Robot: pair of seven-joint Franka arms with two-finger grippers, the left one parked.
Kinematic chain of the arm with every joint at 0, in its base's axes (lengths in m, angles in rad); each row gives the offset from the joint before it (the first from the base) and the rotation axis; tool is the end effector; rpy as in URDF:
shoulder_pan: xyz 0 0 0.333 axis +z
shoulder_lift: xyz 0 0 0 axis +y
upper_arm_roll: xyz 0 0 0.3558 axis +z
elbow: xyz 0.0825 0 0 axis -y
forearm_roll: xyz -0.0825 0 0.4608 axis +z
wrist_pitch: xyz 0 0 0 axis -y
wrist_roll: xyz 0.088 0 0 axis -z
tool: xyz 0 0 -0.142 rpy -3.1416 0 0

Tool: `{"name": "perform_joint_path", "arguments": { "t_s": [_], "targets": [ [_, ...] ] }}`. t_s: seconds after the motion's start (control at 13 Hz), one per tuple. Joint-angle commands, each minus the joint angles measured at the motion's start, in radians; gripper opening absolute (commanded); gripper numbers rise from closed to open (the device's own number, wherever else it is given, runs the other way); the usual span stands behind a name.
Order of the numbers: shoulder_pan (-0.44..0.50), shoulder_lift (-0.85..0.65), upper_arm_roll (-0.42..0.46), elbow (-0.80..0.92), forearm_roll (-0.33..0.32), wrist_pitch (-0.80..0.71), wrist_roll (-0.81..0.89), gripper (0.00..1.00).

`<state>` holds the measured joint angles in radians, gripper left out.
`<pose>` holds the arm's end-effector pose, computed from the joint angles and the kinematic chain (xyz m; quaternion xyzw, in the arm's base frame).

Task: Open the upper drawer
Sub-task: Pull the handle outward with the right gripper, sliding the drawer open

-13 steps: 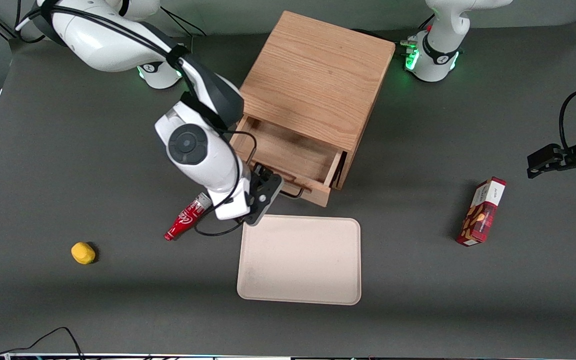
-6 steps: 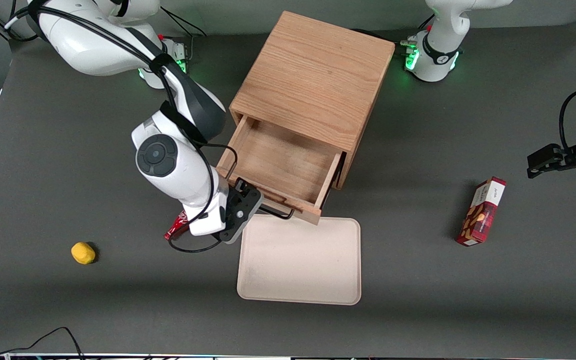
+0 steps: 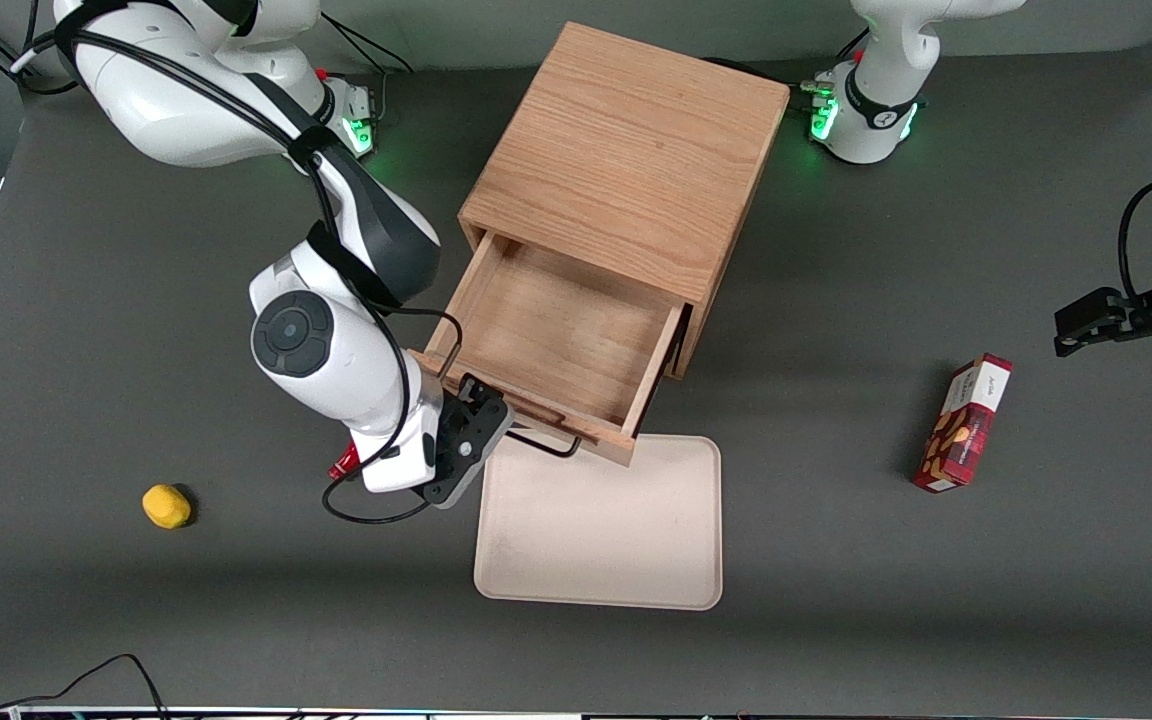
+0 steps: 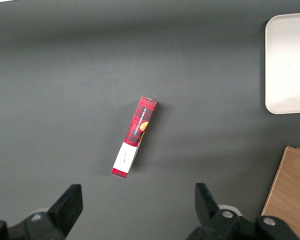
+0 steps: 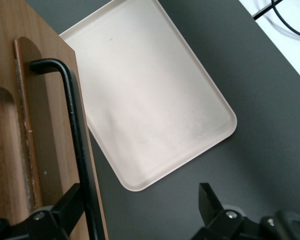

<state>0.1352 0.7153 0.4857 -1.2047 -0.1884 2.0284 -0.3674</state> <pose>0.7635 0.3937 0.3811 -0.8897 -0.4429 -0.0830 0.0735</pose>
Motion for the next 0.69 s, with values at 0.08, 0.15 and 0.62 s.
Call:
{"name": "perform_joint_path", "arguments": {
  "t_s": [0.08,0.15,0.62],
  "targets": [
    [0.006,0.033,-0.029,0.057,-0.02,0.035,-0.019,1.0],
    [0.006,0.033,-0.029,0.059,-0.02,0.035,-0.015,1.0],
    [-0.011,-0.101,-0.019,0.048,0.19,-0.022,0.241,1.0]
  ]
}}
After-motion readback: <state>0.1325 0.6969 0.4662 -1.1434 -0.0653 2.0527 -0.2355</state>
